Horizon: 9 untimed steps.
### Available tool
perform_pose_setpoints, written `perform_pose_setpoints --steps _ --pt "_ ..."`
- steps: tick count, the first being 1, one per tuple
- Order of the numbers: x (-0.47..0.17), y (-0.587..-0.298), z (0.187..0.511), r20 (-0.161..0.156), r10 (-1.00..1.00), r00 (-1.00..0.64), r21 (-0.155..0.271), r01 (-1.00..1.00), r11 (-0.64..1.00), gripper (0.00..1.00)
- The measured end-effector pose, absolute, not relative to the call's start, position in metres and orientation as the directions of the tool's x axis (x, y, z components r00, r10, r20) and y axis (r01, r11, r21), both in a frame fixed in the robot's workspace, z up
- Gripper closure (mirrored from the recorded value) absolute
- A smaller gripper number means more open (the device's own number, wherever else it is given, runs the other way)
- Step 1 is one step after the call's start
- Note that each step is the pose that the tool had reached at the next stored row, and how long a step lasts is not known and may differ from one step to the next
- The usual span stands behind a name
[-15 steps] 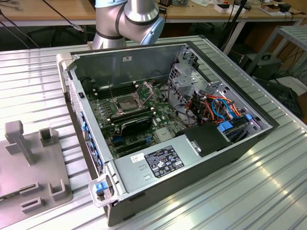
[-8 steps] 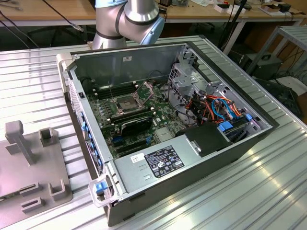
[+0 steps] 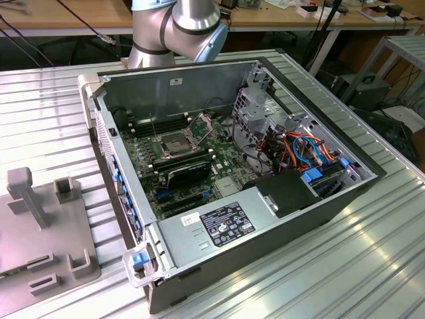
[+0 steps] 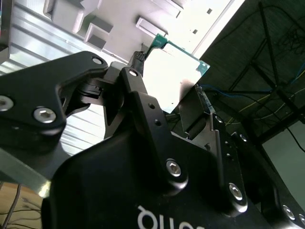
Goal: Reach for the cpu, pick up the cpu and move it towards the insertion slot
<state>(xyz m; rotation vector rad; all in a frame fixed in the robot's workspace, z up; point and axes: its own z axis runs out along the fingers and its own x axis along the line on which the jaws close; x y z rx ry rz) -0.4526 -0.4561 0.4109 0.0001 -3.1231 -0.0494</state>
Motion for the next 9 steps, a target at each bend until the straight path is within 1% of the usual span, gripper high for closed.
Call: perform_pose_setpoints --steps 9 --pt "-0.4465 -0.4561 0.4109 0.018 0.0 -1.0 0.032 0.0 1.0 0.45"
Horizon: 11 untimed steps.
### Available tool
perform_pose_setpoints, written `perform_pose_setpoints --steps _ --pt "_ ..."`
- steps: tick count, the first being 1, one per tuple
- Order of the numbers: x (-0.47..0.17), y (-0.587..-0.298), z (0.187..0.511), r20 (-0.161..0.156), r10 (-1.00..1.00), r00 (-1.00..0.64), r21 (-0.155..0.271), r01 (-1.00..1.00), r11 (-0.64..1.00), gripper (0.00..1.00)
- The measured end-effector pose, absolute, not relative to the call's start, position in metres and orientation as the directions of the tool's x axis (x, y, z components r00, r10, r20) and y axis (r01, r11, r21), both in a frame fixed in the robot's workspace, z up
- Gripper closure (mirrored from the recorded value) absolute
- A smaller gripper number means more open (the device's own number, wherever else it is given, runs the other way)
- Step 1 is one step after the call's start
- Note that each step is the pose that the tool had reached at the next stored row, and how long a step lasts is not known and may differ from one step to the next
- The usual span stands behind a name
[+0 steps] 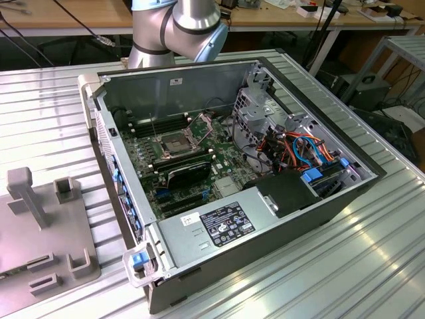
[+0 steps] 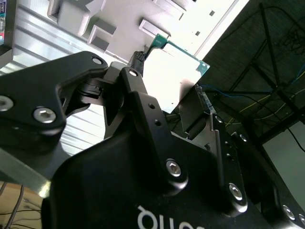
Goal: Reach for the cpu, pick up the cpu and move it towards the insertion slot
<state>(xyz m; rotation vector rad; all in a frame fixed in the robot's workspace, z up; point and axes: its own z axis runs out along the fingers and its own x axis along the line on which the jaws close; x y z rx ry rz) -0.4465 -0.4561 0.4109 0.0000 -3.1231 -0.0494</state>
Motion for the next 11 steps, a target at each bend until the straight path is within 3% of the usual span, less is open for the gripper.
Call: perform_pose_setpoints --steps 11 --pt "-0.4377 -0.456 0.4109 0.018 0.0 -1.0 0.031 0.0 1.0 0.45"
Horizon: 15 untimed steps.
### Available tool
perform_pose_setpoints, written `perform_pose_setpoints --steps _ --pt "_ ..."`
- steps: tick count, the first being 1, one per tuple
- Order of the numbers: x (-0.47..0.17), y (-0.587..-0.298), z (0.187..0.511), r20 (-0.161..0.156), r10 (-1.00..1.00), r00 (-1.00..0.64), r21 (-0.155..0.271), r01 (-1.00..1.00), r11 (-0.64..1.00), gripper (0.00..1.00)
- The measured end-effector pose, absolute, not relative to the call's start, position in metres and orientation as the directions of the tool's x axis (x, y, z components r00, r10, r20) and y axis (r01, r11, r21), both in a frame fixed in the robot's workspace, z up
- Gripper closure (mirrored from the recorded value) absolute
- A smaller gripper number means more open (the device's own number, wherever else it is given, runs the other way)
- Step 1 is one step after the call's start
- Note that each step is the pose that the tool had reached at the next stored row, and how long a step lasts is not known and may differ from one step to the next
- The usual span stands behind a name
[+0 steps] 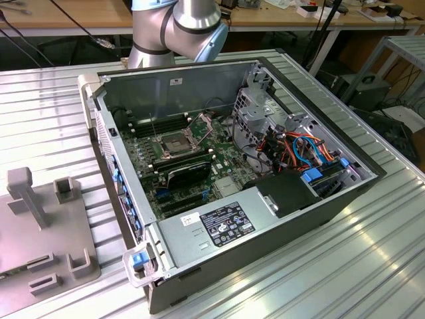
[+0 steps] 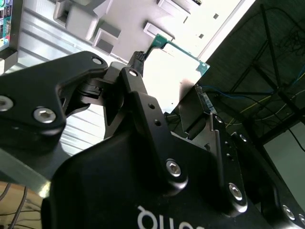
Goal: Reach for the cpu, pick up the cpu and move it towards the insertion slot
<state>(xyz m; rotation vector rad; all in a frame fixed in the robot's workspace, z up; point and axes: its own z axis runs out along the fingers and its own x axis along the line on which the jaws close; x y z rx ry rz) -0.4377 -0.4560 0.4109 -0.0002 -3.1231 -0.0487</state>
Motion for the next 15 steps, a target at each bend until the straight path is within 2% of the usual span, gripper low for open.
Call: perform_pose_setpoints --steps 15 --pt "-0.4281 -0.4561 0.411 0.018 0.0 -1.0 0.031 0.0 1.0 0.45"
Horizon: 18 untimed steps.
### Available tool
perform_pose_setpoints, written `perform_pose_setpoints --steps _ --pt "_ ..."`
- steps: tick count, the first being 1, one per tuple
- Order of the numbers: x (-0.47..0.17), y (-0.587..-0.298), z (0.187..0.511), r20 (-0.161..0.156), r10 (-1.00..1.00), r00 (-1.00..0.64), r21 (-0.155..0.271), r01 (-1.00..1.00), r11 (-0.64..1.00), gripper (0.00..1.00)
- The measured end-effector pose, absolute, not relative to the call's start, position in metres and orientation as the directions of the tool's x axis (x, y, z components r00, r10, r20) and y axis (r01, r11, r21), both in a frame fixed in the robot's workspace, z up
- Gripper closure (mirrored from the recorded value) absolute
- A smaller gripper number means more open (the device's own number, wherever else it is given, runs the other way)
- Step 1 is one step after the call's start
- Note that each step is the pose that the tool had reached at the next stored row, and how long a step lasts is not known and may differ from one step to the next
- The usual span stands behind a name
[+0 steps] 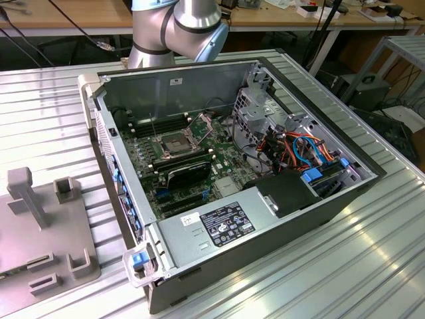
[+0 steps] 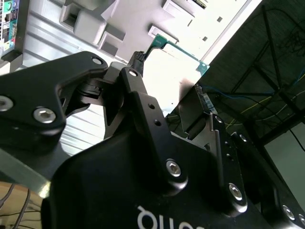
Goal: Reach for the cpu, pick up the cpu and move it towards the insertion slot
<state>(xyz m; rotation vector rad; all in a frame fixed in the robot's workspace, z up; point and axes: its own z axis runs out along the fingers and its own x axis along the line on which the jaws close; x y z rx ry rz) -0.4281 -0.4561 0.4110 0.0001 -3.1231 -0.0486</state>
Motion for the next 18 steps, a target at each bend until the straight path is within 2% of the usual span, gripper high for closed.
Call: perform_pose_setpoints --steps 18 --pt "-0.413 -0.456 0.411 0.018 0.0 -1.0 0.031 0.0 1.0 0.45"
